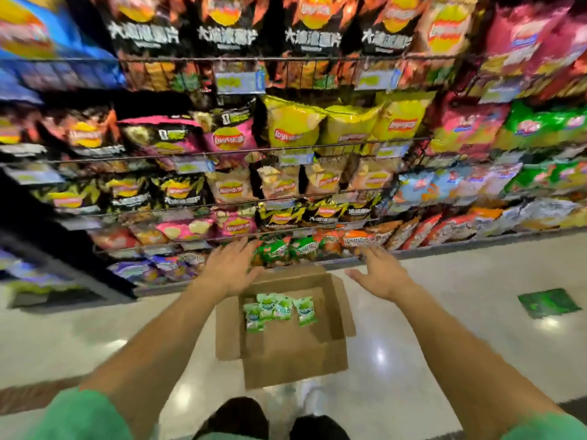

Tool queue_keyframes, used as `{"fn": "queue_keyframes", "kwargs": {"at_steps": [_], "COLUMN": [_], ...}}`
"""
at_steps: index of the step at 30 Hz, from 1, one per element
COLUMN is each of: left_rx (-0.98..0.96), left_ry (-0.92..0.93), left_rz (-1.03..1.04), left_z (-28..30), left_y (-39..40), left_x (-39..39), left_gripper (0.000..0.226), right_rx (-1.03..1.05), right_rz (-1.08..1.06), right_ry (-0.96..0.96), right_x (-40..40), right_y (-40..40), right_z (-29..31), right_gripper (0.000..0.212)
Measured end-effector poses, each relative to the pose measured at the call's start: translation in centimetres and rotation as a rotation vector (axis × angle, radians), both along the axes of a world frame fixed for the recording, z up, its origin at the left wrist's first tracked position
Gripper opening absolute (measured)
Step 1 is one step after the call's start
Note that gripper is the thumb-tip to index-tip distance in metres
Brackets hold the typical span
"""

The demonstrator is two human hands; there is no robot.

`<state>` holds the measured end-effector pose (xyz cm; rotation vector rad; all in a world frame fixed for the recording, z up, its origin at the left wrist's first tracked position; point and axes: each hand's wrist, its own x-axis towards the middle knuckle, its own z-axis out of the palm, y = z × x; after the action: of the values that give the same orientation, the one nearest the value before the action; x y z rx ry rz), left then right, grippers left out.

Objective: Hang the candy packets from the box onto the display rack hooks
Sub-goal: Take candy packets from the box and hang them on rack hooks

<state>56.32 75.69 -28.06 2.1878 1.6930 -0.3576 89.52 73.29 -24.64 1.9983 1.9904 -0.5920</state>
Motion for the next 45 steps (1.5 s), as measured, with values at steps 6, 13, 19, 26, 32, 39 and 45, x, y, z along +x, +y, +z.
{"fn": "queue_keyframes", "kwargs": {"at_steps": [6,13,19,26,32,39,45], "left_rx": [-0.042,-0.1,-0.2,-0.342,-0.287,-0.096,-0.12], "left_ry": [0.041,-0.034,-0.099,-0.216,-0.314,-0.334,-0.299], "left_rz": [0.145,0.23,0.269,0.381,0.601,0.76,0.832], "left_z": [-1.6,-8.0,-23.7,-51.5,-70.2,-80.1,-81.1], "left_y": [-1.1,0.4,3.7,3.0,3.6,5.5,6.6], "left_x": [-1.3,0.8,5.4,7.8,8.0,9.8,11.5], "left_gripper": [0.074,0.067,0.061,0.066,0.064,0.071,0.057], "right_rx": [-0.045,-0.054,-0.145,-0.278,-0.206,-0.11,-0.212], "right_rz": [0.111,0.166,0.143,0.092,0.023,-0.339,-0.622], "right_ry": [0.108,0.153,0.185,0.163,0.15,0.227,0.396], "right_x": [-1.5,-0.5,0.5,0.5,0.4,0.3,-0.6], "right_y": [4.7,7.3,9.4,8.9,9.2,11.9,12.4], "right_z": [-2.9,-10.5,-25.6,-52.1,-72.4,-83.8,-85.6], "right_gripper": [0.079,0.078,0.075,0.062,0.051,0.063,0.061]}}
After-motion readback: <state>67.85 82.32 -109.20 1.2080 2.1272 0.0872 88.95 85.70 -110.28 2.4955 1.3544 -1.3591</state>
